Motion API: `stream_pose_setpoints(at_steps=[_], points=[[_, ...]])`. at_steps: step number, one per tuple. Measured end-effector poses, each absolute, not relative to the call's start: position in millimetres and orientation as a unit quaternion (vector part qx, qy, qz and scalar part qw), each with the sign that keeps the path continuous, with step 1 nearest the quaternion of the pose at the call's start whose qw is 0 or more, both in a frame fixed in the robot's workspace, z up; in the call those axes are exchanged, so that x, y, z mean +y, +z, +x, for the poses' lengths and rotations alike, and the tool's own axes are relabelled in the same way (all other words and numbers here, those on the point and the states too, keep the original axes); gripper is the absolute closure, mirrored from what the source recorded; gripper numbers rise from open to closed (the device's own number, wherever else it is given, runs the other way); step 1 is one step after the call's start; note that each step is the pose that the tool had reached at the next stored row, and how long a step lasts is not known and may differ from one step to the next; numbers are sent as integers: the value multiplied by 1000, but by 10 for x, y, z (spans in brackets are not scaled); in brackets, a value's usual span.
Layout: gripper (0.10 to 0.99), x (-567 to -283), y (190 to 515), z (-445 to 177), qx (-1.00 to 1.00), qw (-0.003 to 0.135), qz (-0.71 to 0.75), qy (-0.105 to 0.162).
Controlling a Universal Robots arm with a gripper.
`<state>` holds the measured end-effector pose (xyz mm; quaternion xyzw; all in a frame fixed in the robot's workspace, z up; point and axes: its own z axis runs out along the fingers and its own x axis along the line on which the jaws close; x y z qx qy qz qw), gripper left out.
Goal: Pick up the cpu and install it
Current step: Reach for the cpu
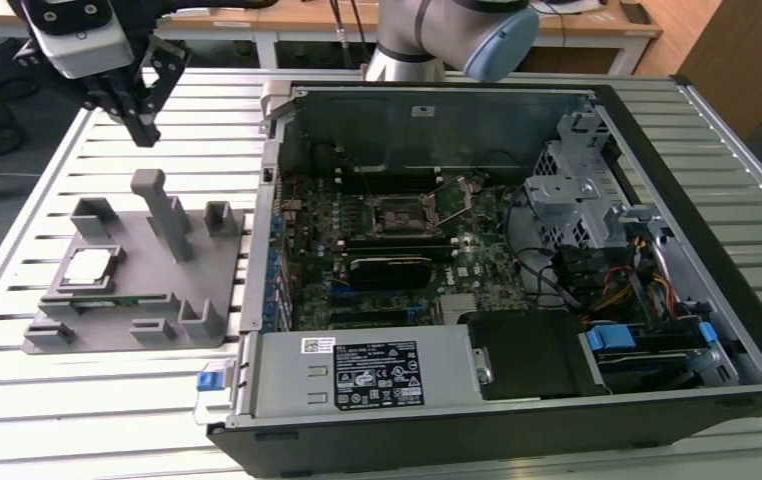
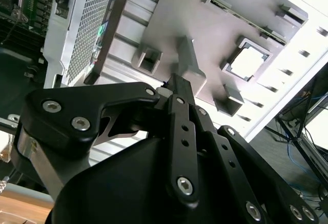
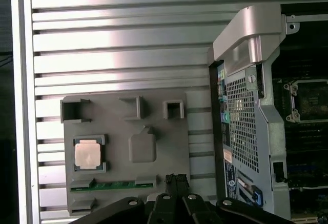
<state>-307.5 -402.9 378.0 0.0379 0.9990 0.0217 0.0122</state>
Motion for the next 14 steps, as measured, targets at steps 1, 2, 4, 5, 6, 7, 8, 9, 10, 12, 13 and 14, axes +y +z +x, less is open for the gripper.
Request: stream_pose_setpoints(at_steps=[1,2,4,5,6,7,8,9,10,12,13,14], points=[[976,-4030,3779,-3103,999,12,38,22],[976,-4030,3778,-3129,999,12,38,22],[976,-4031,3775,-3176,999,12,38,22],[976,-4031,3774,-3195,999,12,38,22],[976,-4031,3773,-3210,999,11,38,22],[976,-4031,3772,-3221,999,11,38,22],[976,-4031,3771,-3230,999,11,38,22],[976,-4031,3770,-3238,999,11,38,22],[976,-4031,3770,-3244,999,11,38,22],[976,-4031,3769,-3250,999,11,38,22],[976,-4031,3768,-3255,999,11,38,22],[976,-4031,3767,-3259,999,11,38,22]])
